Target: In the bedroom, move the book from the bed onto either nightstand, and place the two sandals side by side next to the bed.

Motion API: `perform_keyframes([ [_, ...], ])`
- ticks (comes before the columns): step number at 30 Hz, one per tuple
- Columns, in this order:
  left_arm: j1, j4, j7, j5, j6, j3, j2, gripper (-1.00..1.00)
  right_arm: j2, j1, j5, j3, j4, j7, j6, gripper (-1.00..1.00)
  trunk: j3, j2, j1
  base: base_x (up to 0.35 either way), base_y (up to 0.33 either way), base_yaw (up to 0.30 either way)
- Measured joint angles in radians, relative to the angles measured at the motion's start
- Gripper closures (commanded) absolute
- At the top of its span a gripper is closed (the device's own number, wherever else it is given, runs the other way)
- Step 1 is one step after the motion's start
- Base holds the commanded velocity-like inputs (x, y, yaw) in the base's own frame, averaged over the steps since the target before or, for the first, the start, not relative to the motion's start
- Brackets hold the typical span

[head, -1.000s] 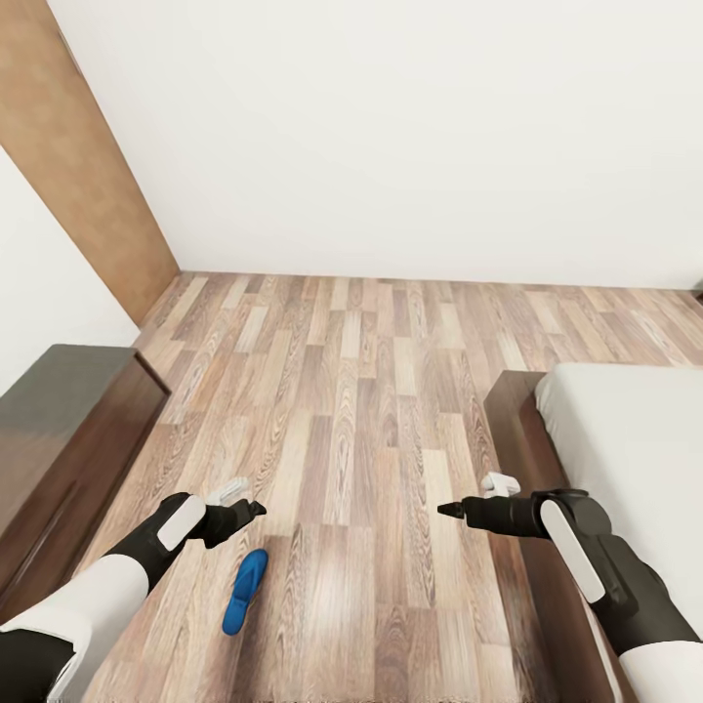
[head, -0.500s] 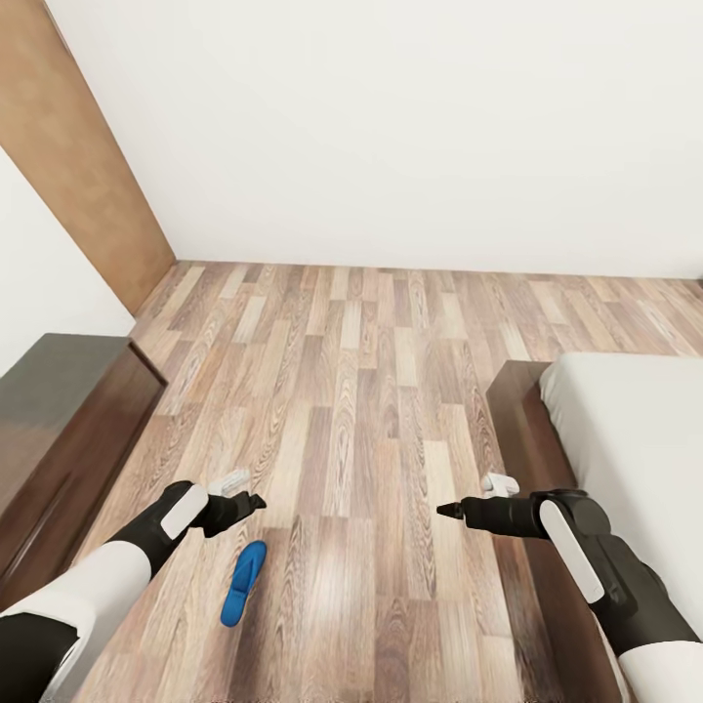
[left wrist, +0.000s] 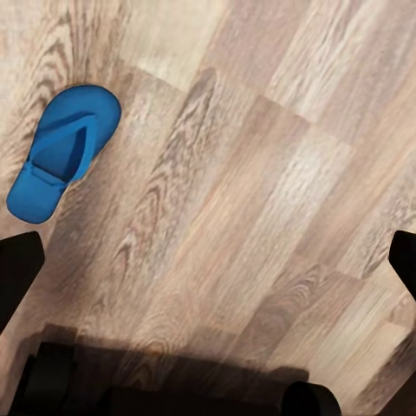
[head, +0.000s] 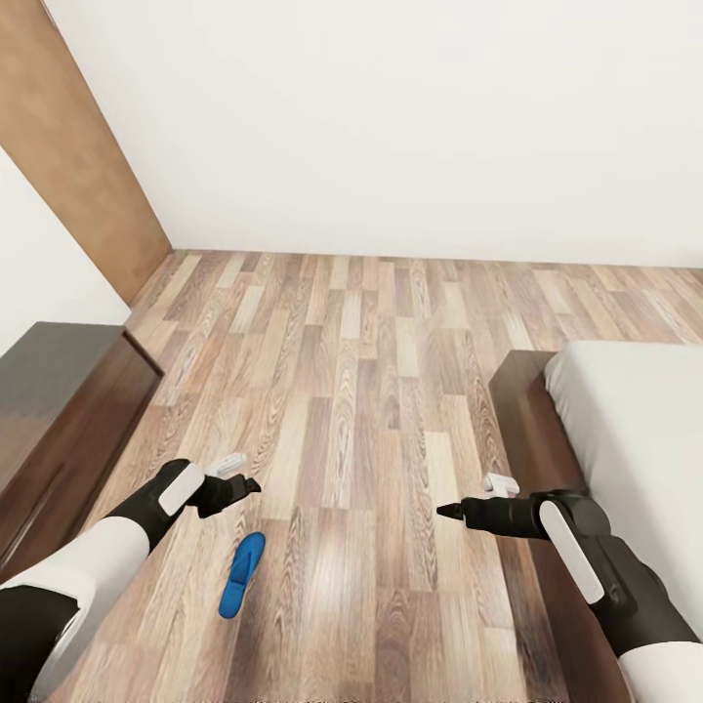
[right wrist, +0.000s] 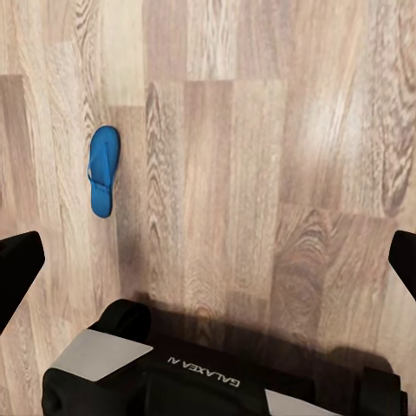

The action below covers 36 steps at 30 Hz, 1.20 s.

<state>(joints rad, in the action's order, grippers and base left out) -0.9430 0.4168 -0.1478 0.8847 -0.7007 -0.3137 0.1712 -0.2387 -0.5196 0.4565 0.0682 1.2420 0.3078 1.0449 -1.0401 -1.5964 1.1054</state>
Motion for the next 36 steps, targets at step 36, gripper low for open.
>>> perform_keyframes([
  [36, -0.058, -0.056, 0.041, -0.223, -0.077, -0.007, 0.022, -1.00, -0.002, 0.000, 0.001, -0.003, 0.000, 0.001, 0.000, -1.00, -0.171, -0.252, 0.138, 0.000, 0.000, 0.000],
])
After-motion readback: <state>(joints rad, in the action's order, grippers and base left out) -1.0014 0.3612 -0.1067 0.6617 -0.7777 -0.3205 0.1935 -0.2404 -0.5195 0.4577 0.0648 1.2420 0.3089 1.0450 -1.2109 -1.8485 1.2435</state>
